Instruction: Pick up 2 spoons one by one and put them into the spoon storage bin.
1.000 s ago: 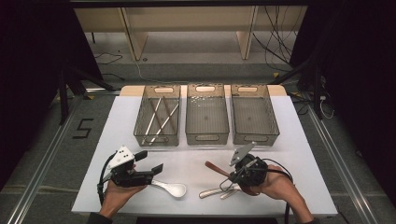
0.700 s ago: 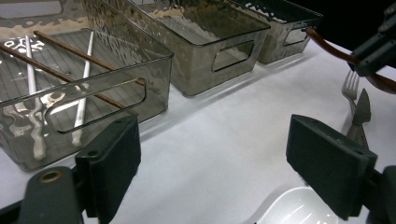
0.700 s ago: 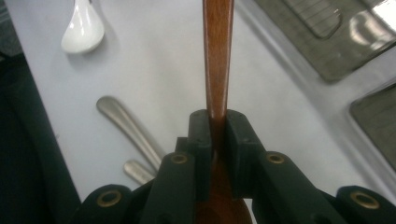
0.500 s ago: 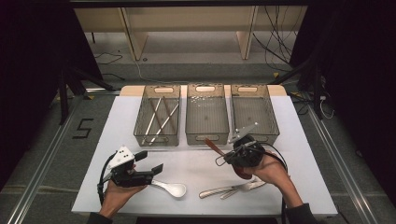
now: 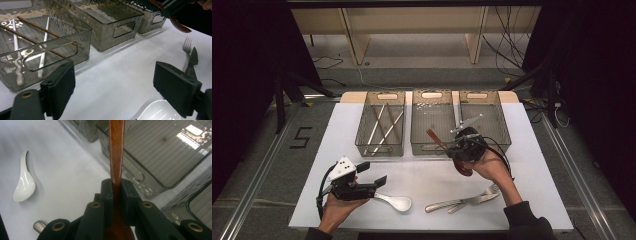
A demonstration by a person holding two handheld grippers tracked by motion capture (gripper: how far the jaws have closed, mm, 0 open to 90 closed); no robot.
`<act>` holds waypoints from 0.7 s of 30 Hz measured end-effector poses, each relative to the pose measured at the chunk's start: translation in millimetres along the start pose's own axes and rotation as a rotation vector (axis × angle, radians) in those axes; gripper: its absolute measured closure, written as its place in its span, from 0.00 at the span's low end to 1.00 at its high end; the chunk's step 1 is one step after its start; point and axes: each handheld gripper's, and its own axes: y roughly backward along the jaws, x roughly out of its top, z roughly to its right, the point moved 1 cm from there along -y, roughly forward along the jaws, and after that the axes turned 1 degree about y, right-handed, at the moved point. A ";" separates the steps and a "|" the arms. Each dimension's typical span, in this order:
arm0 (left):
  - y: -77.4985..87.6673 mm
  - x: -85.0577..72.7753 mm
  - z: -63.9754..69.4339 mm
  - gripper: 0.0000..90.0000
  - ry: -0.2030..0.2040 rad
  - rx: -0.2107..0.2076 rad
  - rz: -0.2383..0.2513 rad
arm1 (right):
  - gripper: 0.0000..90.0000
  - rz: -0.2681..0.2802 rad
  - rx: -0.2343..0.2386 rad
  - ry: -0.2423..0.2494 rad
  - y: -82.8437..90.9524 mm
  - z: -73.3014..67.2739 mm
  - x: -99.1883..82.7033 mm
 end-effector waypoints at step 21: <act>-0.4 0.0 0.3 0.20 -0.002 -0.003 -0.002 | 0.91 0.054 -0.036 -0.056 -5.1 16.9 40.2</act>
